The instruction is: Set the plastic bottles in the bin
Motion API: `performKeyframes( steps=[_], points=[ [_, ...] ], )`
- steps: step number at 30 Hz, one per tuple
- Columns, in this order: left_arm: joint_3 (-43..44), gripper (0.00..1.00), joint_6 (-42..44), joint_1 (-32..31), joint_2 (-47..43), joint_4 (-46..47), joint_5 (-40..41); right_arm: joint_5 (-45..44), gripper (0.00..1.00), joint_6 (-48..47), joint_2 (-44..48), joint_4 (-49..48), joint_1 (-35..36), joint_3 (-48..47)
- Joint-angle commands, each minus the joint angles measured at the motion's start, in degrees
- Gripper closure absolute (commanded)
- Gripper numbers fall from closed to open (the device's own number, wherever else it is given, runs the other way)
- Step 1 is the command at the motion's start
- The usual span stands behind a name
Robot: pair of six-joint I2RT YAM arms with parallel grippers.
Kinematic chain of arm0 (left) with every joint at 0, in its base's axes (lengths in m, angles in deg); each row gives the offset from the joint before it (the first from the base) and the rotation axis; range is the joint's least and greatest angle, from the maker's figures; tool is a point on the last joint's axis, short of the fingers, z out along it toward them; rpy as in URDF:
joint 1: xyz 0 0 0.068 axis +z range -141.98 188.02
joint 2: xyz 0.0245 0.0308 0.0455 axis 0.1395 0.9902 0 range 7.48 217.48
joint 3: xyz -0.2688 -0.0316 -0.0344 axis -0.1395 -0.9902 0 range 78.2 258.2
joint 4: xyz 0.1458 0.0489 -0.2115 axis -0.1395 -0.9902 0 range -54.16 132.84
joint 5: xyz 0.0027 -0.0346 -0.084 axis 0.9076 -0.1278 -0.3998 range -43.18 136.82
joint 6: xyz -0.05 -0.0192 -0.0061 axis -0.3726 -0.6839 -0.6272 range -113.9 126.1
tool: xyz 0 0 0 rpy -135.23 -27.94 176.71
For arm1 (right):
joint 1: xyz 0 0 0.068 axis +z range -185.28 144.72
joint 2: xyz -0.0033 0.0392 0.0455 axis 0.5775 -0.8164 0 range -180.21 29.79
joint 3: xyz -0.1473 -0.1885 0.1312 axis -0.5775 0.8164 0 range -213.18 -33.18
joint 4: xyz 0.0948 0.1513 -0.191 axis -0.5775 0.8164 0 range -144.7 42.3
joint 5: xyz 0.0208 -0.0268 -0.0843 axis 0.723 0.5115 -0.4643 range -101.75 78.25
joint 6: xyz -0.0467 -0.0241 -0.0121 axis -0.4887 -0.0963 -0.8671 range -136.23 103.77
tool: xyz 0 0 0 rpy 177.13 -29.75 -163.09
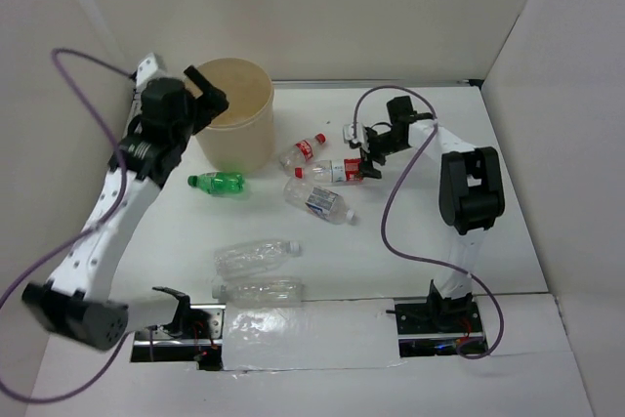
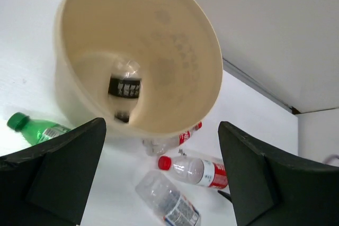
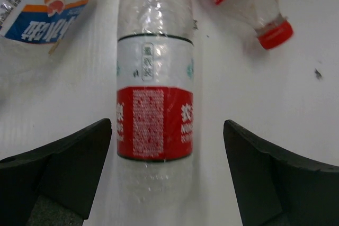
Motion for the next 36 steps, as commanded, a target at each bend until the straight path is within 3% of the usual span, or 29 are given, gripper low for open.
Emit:
performKeyframes(
  steps=[1,5,9,10,12,13,20,26,31,34,36],
  points=[
    [-11.05,0.0,-5.27,-0.29,-11.55,-4.66,1.33,-1.46,0.07,-3.73,-2.46,1.89,3.56,-1.54],
    [-22.69,0.0,-13.09,1.55,-18.09,-8.88,1.16,-4.54,0.14,0.06,-6.77,-0.68,4.89,-2.94],
    [-30.08,0.0,-19.6,4.71,-18.8,-9.33,-5.24,-5.16,0.34,0.67,-8.1,1.69,4.89,-3.56],
    [-32.35,0.0,-21.09,5.24,-18.19,-7.85,-6.31,-5.16,0.48,0.67,-7.14,1.7,4.28,-2.95],
    [-34.21,0.0,-22.94,6.91,-16.7,-5.73,-9.37,-3.23,0.64,0.15,-3.98,3.63,3.05,-2.43],
    [-35.53,0.0,-22.95,7.61,-16.08,-3.81,-10.61,-2.44,0.82,0.15,-2.57,4.24,2.26,-2.42],
    [-35.46,0.0,-25.67,12.98,-7.21,-0.98,-17.21,6.78,0.81,3.55,8.59,6.64,1.02,-10.23],
    [-34.4,0.0,-27.35,17.46,0.09,1.39,-23.01,10.31,0.76,22.36,9.49,-14.18,7.94,-21.28],
    [-35.54,0.0,-27.87,19.48,2.9,4.82,-24.86,7.85,0.74,34.56,-0.76,-26.23,14.55,-36.75],
    [-35.54,0.0,-27.87,20.09,3.43,5.53,-24.86,7.14,0.74,42.81,-11.03,-28.0,17.63,-56.22],
    [-36.68,0.0,-27.87,20.8,3.44,6.14,-24.86,5.83,0.71,47.67,-15.37,-30.8,19.56,-61.29]
  ],
)
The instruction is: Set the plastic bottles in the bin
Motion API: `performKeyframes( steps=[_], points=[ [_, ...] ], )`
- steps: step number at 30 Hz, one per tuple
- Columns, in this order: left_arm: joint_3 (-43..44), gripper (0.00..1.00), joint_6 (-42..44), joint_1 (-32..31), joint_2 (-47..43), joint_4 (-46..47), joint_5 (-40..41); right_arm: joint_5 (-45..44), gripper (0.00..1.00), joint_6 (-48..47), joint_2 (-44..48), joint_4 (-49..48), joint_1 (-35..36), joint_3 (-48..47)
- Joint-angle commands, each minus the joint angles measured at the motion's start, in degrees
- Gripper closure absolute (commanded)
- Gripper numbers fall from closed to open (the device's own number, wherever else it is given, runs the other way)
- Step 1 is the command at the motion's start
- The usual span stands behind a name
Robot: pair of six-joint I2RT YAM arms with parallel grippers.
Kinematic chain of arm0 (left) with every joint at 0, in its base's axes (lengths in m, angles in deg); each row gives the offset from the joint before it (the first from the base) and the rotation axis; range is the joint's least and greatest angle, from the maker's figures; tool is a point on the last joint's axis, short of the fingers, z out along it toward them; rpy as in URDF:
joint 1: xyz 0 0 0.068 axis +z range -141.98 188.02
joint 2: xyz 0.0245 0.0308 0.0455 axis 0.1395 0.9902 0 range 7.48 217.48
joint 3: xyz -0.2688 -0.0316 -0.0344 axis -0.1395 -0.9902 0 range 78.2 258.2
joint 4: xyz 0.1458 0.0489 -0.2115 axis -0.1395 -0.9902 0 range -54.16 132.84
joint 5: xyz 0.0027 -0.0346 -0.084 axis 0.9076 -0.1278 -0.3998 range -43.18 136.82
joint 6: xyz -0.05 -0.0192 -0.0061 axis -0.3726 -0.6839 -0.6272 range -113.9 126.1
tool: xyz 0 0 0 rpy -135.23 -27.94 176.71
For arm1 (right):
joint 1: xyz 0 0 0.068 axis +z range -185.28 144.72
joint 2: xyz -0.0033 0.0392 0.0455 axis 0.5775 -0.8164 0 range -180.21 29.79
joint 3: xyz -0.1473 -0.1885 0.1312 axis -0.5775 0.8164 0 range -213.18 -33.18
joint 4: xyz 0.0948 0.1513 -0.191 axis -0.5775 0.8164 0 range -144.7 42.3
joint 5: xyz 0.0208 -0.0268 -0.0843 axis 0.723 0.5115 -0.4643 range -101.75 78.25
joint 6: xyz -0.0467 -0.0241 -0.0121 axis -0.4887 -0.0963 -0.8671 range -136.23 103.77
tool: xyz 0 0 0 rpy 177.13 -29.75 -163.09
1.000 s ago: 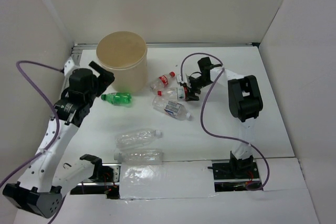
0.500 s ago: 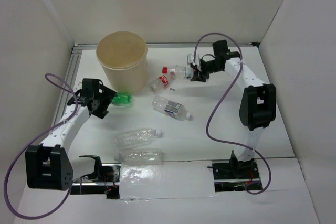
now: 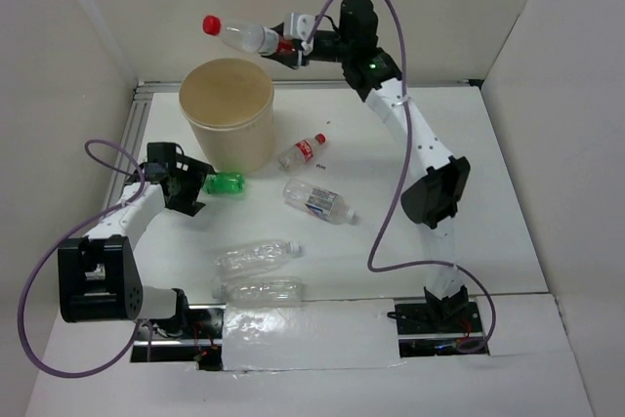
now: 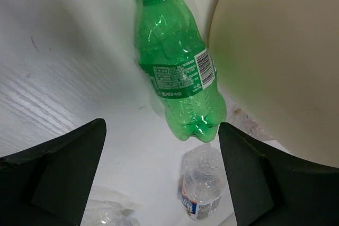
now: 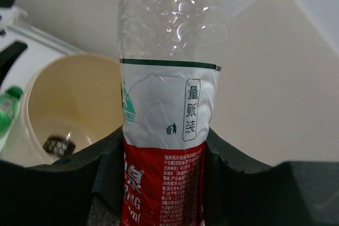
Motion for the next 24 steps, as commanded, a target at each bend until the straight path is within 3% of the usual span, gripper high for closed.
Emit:
performKeyframes(
  steps=[1,3,6,8,17,24],
  points=[
    [-0.25,0.0,-1.23,1.76,0.71,3.3,-1.56,-0.71,0.7,15.4,-8.97,-10.67,1.88,-8.91],
    [-1.47,0.0,-0.71,2.29,0.71,3.83,-1.56,-2.02,0.69,18.4,-10.58,-14.9,4.07,-8.93],
    [-2.09,0.0,-0.18,3.52,1.23,3.83,-1.56,-2.03,0.57,21.93,-13.39,-18.0,6.54,-8.4],
    [-2.8,0.0,-0.18,4.06,1.84,4.35,-1.56,-2.03,0.41,22.8,-14.45,-18.0,7.6,-8.4],
    [-3.32,0.0,-0.18,4.67,6.33,7.43,-3.23,-3.52,0.0,30.01,-13.24,-20.46,7.69,-5.42],
    [-3.4,0.0,-0.79,4.67,5.55,10.51,-5.6,-1.16,0.0,28.62,-2.86,-15.02,4.45,5.8]
  ],
)
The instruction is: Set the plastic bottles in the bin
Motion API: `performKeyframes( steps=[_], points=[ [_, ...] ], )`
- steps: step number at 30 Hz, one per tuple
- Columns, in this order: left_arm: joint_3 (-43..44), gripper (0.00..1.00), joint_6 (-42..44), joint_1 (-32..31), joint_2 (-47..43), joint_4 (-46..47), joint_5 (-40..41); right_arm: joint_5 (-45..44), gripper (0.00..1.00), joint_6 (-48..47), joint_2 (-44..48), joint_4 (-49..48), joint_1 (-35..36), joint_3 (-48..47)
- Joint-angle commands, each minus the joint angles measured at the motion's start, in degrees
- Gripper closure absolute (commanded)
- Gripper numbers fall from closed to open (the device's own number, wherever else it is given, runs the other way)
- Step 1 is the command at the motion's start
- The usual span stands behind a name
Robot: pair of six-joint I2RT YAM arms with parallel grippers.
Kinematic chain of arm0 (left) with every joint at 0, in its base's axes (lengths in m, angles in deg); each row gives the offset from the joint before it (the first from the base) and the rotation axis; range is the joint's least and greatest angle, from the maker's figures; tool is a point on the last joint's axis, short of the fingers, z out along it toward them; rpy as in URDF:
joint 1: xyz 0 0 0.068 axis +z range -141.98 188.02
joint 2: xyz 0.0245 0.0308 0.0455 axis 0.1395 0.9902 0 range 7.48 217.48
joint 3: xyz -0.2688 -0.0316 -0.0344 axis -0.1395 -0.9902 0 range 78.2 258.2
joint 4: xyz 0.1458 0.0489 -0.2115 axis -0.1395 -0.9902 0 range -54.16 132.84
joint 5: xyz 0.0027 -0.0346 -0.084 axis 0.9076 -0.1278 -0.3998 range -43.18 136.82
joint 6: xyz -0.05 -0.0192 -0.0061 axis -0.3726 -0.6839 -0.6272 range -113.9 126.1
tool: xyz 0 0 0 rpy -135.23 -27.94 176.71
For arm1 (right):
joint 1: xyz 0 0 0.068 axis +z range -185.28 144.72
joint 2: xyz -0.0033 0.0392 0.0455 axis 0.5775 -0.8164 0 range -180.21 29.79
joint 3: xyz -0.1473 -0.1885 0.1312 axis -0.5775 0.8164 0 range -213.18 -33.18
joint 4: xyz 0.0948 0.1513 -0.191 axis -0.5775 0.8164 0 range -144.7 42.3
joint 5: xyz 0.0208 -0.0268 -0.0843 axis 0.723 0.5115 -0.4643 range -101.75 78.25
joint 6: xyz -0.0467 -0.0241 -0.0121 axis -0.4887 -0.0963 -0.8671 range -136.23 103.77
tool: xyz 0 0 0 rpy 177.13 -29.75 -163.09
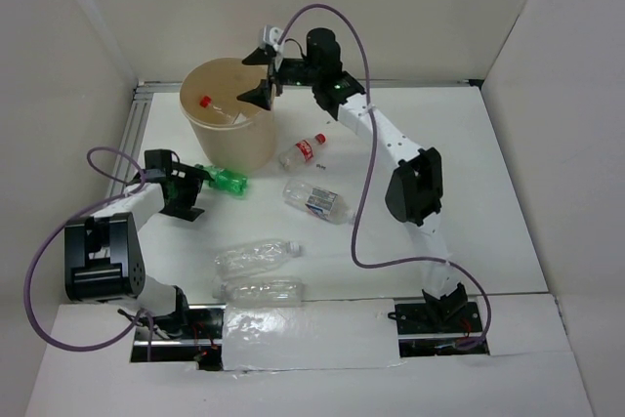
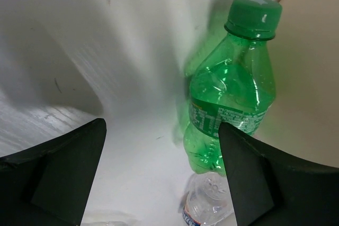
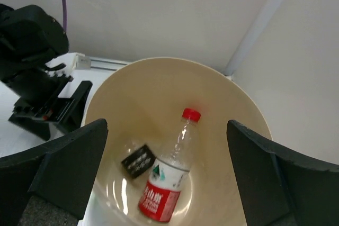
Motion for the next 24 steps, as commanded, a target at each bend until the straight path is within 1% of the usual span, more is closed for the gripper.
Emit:
performKeyframes(
  steps=[1,2,3,5,6,9,11,15,17,19,20,21,23,24],
  points=[
    [0.26,0.0,-0.99,0.32,-2.28,3.56,-2.26,2.3,0.0,-1.22,10.04,2.01,-1.7,5.96],
    [-0.35,0.0,-0.99,0.32,-3.16,4.17,-2.78,2.31,0.0,-2.27,13.19,2.54,-2.49,8.33],
    [-1.49,0.01,-0.99,0.32,-5.17,4.7,-2.79,2.31,0.0,-4.46,14.78,2.55,-3.19,13.66],
    [-2.55,0.01,-0.99,0.32,-6.77,6.02,-3.31,2.83,0.0,-6.49,17.77,3.16,-3.98,18.79],
    [-2.55,0.01,-0.38,0.32,-7.29,7.24,-3.32,2.83,0.0,-7.2,20.31,3.69,-3.99,23.16],
    [-3.17,0.01,0.24,0.32,-6.78,9.71,-4.45,2.83,0.0,-9.74,24.01,5.36,-5.57,29.68],
    [-1.94,0.01,1.03,0.32,-4.76,10.68,-4.46,2.05,0.0,-10.46,25.43,6.42,-6.8,32.42],
    [1.66,0.01,2.18,0.32,3.48,10.68,-4.98,1.43,0.0,-11.94,28.76,9.74,-8.21,37.35],
    [3.33,0.01,2.7,0.32,5.87,11.82,-5.51,0.81,0.0,-13.26,29.56,11.59,-8.91,39.29],
    [5.09,0.03,2.7,-0.21,8.16,11.83,-5.51,-0.76,0.0,-14.14,31.05,13.78,-9.53,40.69],
    [8.14,0.04,4.27,-0.9,10.87,10.87,-4.99,-1.29,0.0,-15.36,31.58,14.84,-10.14,43.31],
    [8.17,0.04,4.29,-0.91,10.89,10.86,-4.99,-1.3,0.0,-15.38,31.59,14.85,-10.14,43.33],
    [9.4,0.1,5.08,-1.52,12.12,10.16,-4.46,-1.82,0.0,-16.17,33.69,15.56,-10.66,46.31],
    [9.92,0.15,5.6,-1.52,12.12,9.37,-4.46,-1.82,0.0,-16.17,34.22,16.17,-10.67,47.28]
  ],
)
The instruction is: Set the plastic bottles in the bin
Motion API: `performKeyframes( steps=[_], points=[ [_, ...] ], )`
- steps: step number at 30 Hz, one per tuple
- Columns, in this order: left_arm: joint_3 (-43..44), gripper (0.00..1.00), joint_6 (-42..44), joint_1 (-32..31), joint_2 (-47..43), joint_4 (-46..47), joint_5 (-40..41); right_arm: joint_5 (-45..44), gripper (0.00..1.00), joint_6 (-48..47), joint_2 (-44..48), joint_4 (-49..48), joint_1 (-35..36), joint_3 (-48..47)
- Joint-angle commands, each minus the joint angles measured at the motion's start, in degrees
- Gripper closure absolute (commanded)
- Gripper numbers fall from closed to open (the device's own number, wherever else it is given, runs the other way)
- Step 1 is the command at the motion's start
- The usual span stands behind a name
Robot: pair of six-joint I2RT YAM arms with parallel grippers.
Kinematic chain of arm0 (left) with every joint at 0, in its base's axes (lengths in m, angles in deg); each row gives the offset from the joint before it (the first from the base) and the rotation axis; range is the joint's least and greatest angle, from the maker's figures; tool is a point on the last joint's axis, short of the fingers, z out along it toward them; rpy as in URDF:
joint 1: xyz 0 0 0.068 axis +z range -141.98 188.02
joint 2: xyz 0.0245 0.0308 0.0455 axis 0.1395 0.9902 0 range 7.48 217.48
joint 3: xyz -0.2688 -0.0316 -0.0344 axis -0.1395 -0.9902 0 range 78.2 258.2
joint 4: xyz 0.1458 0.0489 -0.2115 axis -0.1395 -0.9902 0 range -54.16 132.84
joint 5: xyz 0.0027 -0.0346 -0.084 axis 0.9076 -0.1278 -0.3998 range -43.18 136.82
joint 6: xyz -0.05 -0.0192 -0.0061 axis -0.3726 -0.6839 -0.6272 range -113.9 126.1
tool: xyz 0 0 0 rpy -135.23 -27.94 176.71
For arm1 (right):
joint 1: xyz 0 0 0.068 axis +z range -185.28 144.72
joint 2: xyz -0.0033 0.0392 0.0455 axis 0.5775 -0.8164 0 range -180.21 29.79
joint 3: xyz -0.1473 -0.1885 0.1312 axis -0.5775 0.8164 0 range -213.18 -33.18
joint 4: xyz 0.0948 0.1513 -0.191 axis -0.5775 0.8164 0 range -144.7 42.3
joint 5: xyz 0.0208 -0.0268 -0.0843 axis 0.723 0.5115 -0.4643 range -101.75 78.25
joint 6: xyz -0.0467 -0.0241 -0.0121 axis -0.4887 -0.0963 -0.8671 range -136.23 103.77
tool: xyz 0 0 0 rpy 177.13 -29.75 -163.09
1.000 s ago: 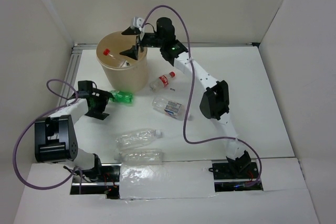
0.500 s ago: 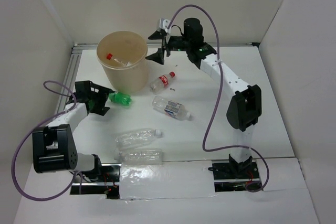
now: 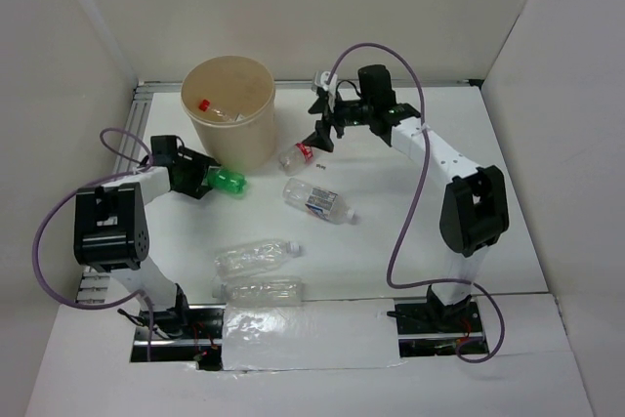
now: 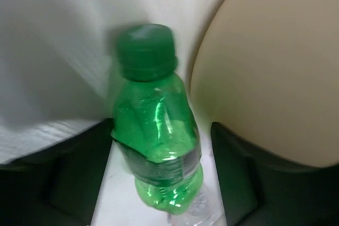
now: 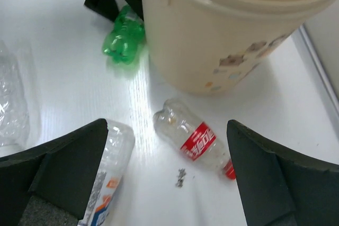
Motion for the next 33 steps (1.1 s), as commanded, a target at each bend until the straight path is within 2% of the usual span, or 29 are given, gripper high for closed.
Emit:
performKeyframes(
  steps=[1,5,6,9,10,13,14,15,16,17,18,19,21,23,25,27,28,29,33],
  points=[
    [2.65,0.28,2.65,-0.61,0.93,-1.36,1.05,-0.86,0.0,-2.68,5.65,3.8,-1.25,2.81],
    [1.95,0.43,5.81,-0.61,-0.38,-2.68,1.67,-0.34,0.0,-3.91,7.68,5.04,-1.87,7.9],
    [0.82,0.5,6.34,-0.61,-0.38,-3.38,2.19,-0.34,0.0,-3.92,7.68,5.04,-1.87,8.61],
    [-1.56,0.63,8.27,-0.61,-3.01,-3.39,2.2,0.19,0.0,-5.32,8.3,7.23,-1.87,10.98],
    [-2.18,0.74,8.97,-0.61,-3.98,-4.0,1.67,0.19,0.0,-5.93,8.3,7.76,-1.87,11.6],
    [-3.67,0.9,12.49,-1.3,-10.38,-6.54,1.14,0.72,0.0,-7.25,8.82,10.65,-2.39,13.01],
    [-3.68,0.98,13.45,-1.83,-12.75,-7.16,1.14,0.72,0.0,-7.26,8.82,10.66,-2.39,13.88],
    [-3.68,1.0,15.99,-1.84,-17.91,-7.17,0.62,0.72,0.02,-7.26,8.82,12.05,-2.39,14.59],
    [-3.68,1.0,17.23,-2.88,-20.75,-8.13,0.61,0.72,0.06,-7.26,8.82,12.85,-2.39,14.59],
    [-3.68,1.0,18.63,-4.11,-23.65,-8.75,0.61,1.42,0.2,-7.26,8.82,13.82,-2.39,14.59],
    [-3.68,1.0,20.13,-4.82,-26.46,-8.75,-0.17,1.42,0.28,-7.26,7.78,15.83,-2.39,14.59],
    [-3.68,1.0,22.14,-5.43,-31.71,-8.75,-1.05,2.29,0.4,-7.26,7.25,17.15,-2.39,14.07],
    [-1.93,1.0,24.0,-6.22,-35.87,-8.75,-3.5,2.3,0.65,-6.73,6.71,18.57,-1.79,14.07],
    [0.96,1.0,24.63,-7.02,-39.56,-8.75,-5.79,1.69,0.63,-6.2,5.92,19.1,-1.26,14.07],
    [3.86,1.0,24.1,-8.52,-40.2,-6.04,-7.12,1.07,0.44,-4.8,5.4,18.49,-1.25,14.67],
    [5.54,1.0,22.61,-9.22,-40.9,-2.53,-7.65,0.37,0.34,-4.79,5.4,19.18,-0.64,14.68],
    [6.68,1.0,21.04,-9.74,-40.9,0.1,-7.65,-0.42,0.25,-4.79,5.4,19.19,0.06,14.68],
    [9.04,1.0,20.41,-9.75,-39.86,1.17,-7.65,-0.42,0.21,-4.79,5.4,19.19,0.59,14.68],
    [15.54,1.0,19.27,-10.8,-31.27,4.6,1.02,-2.26,0.07,-3.05,4.87,19.02,1.65,15.21]
  ],
)
